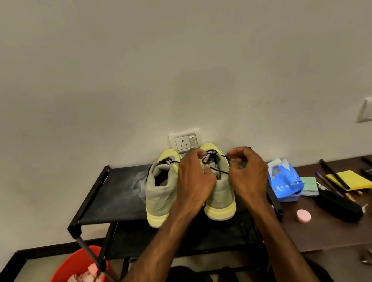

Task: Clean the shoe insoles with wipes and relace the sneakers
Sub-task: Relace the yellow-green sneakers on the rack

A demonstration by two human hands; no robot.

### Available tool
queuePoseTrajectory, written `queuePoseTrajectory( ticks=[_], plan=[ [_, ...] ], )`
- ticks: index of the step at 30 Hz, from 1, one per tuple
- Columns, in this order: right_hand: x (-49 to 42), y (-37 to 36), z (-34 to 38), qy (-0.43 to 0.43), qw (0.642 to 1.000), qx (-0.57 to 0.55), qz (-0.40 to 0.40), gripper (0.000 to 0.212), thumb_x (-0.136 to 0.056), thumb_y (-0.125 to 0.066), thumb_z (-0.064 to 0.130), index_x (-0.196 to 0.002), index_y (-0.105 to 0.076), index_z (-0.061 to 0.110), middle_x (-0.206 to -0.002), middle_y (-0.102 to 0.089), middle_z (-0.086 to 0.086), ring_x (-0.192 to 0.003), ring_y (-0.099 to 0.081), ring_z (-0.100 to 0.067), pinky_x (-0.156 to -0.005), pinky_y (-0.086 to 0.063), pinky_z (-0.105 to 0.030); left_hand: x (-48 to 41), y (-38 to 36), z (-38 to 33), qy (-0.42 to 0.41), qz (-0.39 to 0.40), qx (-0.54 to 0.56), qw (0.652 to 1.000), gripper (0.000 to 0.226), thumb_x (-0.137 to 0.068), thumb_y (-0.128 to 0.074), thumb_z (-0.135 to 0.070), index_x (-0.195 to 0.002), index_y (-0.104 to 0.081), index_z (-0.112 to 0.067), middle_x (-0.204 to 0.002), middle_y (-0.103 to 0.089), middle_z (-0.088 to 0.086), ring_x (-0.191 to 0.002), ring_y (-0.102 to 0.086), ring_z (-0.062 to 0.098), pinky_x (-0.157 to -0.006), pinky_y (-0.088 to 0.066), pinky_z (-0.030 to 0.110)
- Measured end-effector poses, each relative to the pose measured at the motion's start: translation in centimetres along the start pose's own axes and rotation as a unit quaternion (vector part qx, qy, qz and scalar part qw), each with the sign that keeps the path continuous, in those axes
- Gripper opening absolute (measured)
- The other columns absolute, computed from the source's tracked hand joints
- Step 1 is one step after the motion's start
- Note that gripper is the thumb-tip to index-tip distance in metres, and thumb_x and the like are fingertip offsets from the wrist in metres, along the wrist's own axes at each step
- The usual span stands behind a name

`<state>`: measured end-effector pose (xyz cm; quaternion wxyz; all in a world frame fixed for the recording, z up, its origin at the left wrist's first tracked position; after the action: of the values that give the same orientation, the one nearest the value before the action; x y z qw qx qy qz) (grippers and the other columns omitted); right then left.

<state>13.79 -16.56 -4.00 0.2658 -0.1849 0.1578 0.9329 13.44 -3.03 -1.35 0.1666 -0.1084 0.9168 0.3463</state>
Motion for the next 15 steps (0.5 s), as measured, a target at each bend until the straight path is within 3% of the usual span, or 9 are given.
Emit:
queuePoseTrajectory(
  ticks=[3, 7, 11, 13, 15],
  plan=[
    [-1.7, -1.2, -0.3, 0.008, 0.999, -0.002, 0.033, 0.014, -0.094, -0.062, 0.016, -0.103, -0.072, 0.022, -0.1, -0.071, 0.009, -0.09, -0.064, 0.0, -0.072, -0.041, -0.001, -2.1, -1.5, 0.6, 0.022, 0.007, -0.001, 1.0, 0.052, -0.076, -0.071, -0.01, -0.125, -0.056, -0.02, -0.123, -0.061, -0.002, -0.116, -0.058, 0.02, -0.096, -0.053, 0.039],
    [-3.5, -2.5, -0.9, 0.0, 0.994, 0.03, 0.102, 0.016, -0.089, -0.071, 0.027, -0.105, -0.071, 0.025, -0.095, -0.07, 0.017, -0.084, -0.064, 0.006, -0.07, -0.042, 0.0, -3.5, -3.3, 1.1, 0.069, 0.01, 0.017, 0.997, 0.043, -0.081, -0.072, -0.019, -0.122, -0.056, -0.023, -0.124, -0.061, -0.002, -0.118, -0.057, 0.019, -0.097, -0.051, 0.038],
    [-3.4, -2.6, -2.9, -0.023, 0.992, 0.032, 0.116, 0.021, -0.084, -0.077, 0.024, -0.105, -0.073, 0.023, -0.093, -0.073, 0.014, -0.081, -0.068, 0.001, -0.074, -0.058, -0.02, -3.1, -3.5, 1.6, 0.098, -0.002, 0.04, 0.994, 0.039, -0.084, -0.071, -0.015, -0.119, -0.058, -0.025, -0.119, -0.063, -0.006, -0.11, -0.061, 0.016, -0.095, -0.053, 0.035],
    [-3.0, -2.5, -3.4, -0.02, 0.993, 0.029, 0.109, 0.02, -0.084, -0.078, 0.025, -0.104, -0.074, 0.024, -0.091, -0.074, 0.014, -0.08, -0.068, -0.001, -0.074, -0.06, -0.027, -2.3, -2.8, 1.7, 0.098, -0.013, 0.057, 0.993, 0.04, -0.081, -0.069, -0.008, -0.117, -0.06, -0.025, -0.113, -0.066, -0.01, -0.1, -0.065, 0.011, -0.086, -0.057, 0.027],
    [-2.8, -2.7, -3.7, -0.003, 0.995, 0.028, 0.099, 0.019, -0.084, -0.078, 0.024, -0.102, -0.075, 0.024, -0.089, -0.073, 0.013, -0.079, -0.068, -0.005, -0.072, -0.059, -0.03, -1.9, -2.2, 1.8, 0.106, -0.013, 0.079, 0.991, 0.04, -0.081, -0.071, -0.006, -0.115, -0.061, -0.025, -0.108, -0.066, -0.012, -0.09, -0.065, 0.002, -0.07, -0.053, 0.01]
  ],
)
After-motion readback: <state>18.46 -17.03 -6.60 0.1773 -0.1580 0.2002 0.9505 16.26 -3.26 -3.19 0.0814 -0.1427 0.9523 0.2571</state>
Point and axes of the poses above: each hand's wrist, its own x-axis away from the middle knuckle, its own y-axis out of the back of the hand, z = x × y, the point moved 1 cm from there along -x, towards the middle knuckle
